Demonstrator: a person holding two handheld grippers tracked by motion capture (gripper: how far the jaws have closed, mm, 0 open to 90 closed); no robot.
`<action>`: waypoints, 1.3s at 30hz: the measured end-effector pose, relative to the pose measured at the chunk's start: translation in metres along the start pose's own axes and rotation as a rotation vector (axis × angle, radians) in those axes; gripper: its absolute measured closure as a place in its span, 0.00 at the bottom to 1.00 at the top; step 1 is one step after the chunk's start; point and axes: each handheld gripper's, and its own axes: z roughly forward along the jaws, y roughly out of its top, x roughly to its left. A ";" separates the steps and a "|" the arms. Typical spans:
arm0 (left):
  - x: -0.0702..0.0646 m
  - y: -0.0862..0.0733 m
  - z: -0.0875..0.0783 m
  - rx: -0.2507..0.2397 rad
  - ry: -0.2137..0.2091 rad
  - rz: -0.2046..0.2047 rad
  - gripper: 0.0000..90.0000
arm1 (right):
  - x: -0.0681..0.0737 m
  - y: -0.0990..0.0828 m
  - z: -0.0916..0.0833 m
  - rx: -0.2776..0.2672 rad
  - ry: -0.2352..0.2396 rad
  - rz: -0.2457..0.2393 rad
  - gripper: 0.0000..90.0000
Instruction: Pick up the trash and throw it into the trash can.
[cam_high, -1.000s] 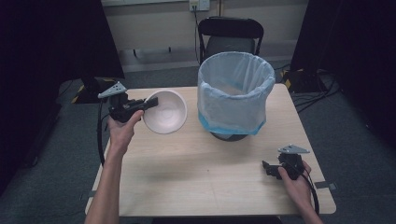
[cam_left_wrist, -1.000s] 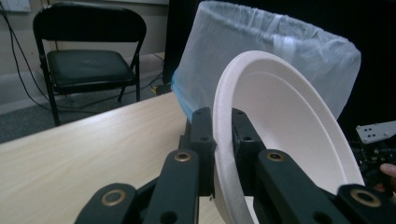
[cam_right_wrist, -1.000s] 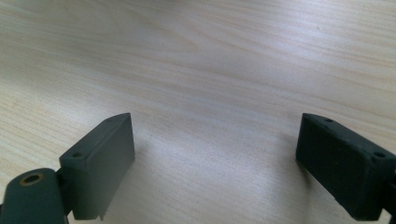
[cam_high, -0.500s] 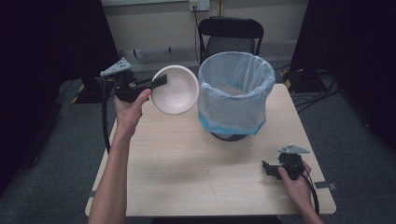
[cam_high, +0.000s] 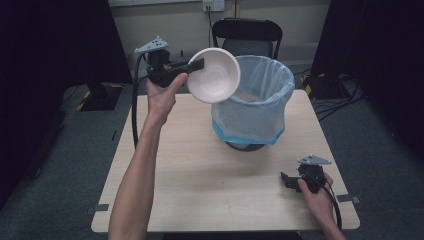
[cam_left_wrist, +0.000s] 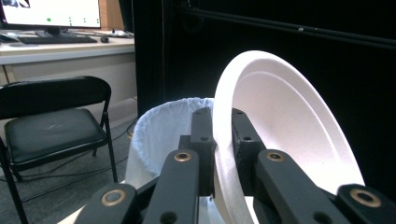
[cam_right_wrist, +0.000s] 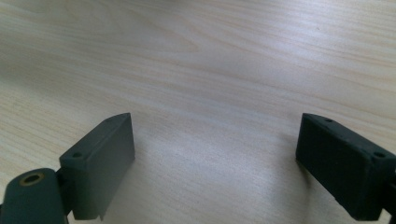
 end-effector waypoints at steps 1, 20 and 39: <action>-0.001 0.001 0.005 0.002 -0.004 -0.004 0.92 | 0.000 0.000 0.000 0.001 0.000 0.002 0.12; 0.010 -0.002 0.093 0.128 -0.010 -0.035 0.92 | 0.000 0.000 0.000 -0.003 -0.002 -0.003 0.12; 0.016 -0.009 0.098 0.153 -0.003 -0.076 0.34 | 0.000 0.000 0.000 -0.003 -0.002 -0.003 0.12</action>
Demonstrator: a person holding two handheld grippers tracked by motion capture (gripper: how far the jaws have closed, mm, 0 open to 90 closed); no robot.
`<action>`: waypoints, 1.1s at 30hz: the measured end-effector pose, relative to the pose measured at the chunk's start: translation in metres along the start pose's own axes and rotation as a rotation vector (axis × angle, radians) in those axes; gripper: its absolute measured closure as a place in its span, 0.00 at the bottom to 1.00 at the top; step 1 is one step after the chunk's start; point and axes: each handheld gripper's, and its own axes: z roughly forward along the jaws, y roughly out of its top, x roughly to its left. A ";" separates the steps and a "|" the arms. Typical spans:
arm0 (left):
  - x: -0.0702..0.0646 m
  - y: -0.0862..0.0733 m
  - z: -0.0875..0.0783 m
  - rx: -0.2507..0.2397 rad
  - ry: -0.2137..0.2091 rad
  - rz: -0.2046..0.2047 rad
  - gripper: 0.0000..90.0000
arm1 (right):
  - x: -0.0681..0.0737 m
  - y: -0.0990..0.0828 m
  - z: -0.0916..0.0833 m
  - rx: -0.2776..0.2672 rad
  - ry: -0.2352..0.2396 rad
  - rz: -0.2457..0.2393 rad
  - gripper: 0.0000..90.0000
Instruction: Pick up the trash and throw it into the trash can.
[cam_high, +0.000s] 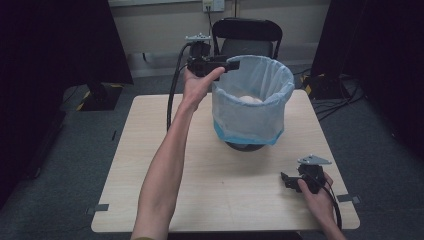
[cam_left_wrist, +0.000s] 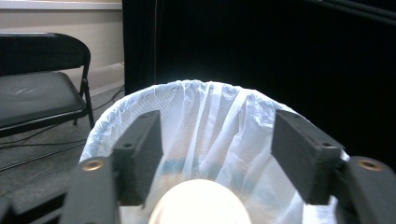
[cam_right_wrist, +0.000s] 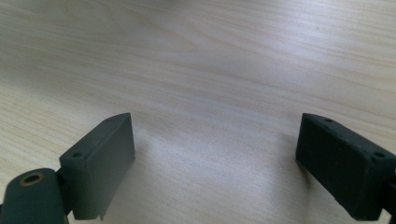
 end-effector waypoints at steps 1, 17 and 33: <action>0.000 0.000 -0.001 0.006 0.004 0.005 0.31 | 0.000 0.000 0.000 0.000 0.000 0.000 0.12; 0.007 -0.011 -0.046 -0.019 0.027 0.026 0.18 | 0.000 0.000 0.000 0.002 0.001 0.003 0.12; 0.022 -0.038 -0.108 -0.010 0.160 0.053 0.18 | 0.000 0.000 0.000 0.002 0.001 0.003 0.12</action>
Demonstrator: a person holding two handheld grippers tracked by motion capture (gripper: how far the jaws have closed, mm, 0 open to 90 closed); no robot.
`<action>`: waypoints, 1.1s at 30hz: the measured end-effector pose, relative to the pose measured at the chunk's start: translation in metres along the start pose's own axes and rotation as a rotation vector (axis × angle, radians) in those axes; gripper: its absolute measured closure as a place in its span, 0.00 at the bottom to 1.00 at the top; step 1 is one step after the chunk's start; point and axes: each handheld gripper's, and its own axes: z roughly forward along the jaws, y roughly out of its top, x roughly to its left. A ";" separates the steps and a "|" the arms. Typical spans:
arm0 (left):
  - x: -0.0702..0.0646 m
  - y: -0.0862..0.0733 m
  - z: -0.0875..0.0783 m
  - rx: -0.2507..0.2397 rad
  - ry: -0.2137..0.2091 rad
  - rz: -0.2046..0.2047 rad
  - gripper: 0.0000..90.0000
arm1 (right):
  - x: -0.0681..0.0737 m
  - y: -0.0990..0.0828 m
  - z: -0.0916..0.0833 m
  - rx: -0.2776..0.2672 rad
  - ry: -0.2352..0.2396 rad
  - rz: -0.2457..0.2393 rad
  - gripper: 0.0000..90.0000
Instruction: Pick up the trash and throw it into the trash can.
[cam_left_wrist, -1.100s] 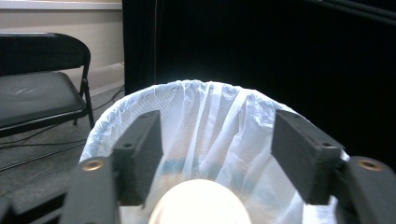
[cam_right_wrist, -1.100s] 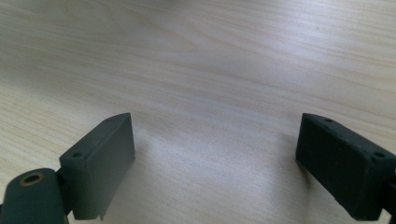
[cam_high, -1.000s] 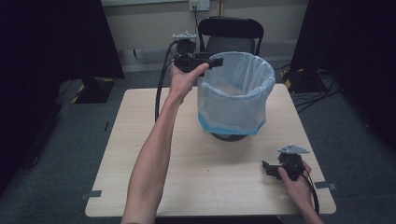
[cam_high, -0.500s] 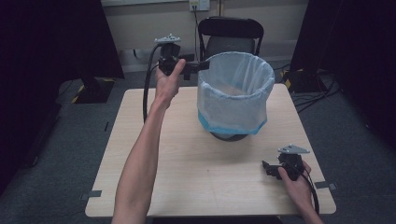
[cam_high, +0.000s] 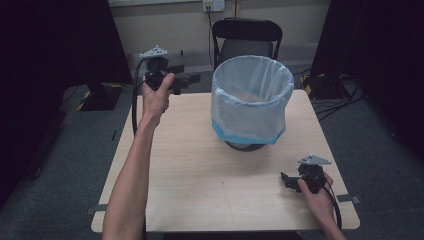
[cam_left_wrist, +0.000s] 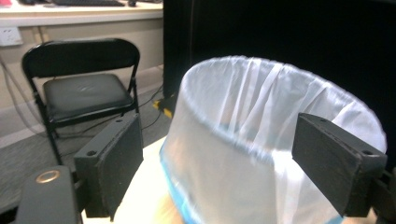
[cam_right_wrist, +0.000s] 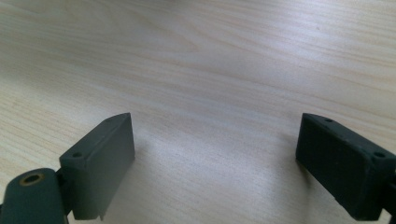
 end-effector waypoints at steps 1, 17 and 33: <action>0.002 -0.003 -0.003 0.000 0.001 -0.003 0.18 | 0.000 0.000 0.000 0.001 0.001 0.002 0.12; 0.020 -0.051 -0.056 0.044 0.057 -0.020 0.22 | 0.000 0.000 0.000 0.000 0.000 -0.001 0.12; 0.024 -0.113 -0.084 0.104 0.102 -0.048 0.19 | 0.000 0.000 0.000 0.001 0.000 0.004 0.12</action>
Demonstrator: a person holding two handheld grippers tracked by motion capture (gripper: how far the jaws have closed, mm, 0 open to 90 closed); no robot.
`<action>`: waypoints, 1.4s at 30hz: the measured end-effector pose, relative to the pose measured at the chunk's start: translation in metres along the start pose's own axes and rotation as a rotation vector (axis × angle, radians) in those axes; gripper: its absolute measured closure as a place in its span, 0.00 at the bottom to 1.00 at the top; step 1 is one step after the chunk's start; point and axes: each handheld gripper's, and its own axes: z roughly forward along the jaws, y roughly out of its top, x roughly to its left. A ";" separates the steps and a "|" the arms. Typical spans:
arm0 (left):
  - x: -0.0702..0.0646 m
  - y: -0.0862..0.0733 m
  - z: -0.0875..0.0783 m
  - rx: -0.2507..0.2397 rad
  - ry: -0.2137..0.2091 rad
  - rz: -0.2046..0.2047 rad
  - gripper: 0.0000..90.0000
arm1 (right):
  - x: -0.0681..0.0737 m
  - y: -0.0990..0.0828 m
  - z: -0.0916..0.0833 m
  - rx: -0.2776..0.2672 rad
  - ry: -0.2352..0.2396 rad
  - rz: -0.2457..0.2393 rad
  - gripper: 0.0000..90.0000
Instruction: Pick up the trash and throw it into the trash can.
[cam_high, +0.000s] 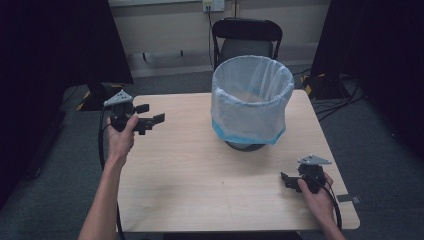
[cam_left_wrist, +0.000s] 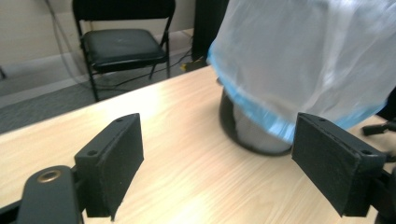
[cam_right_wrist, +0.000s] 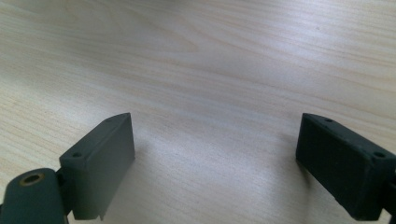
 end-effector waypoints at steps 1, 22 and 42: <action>0.000 -0.006 0.000 0.011 0.004 0.002 0.19 | 0.000 0.000 0.000 0.000 0.001 -0.001 0.12; -0.020 -0.101 -0.020 0.158 0.092 0.037 0.18 | 0.000 0.000 0.000 0.000 0.000 -0.001 0.12; -0.029 -0.197 -0.014 0.327 0.167 -0.006 0.17 | 0.000 0.000 0.000 -0.001 0.000 -0.003 0.12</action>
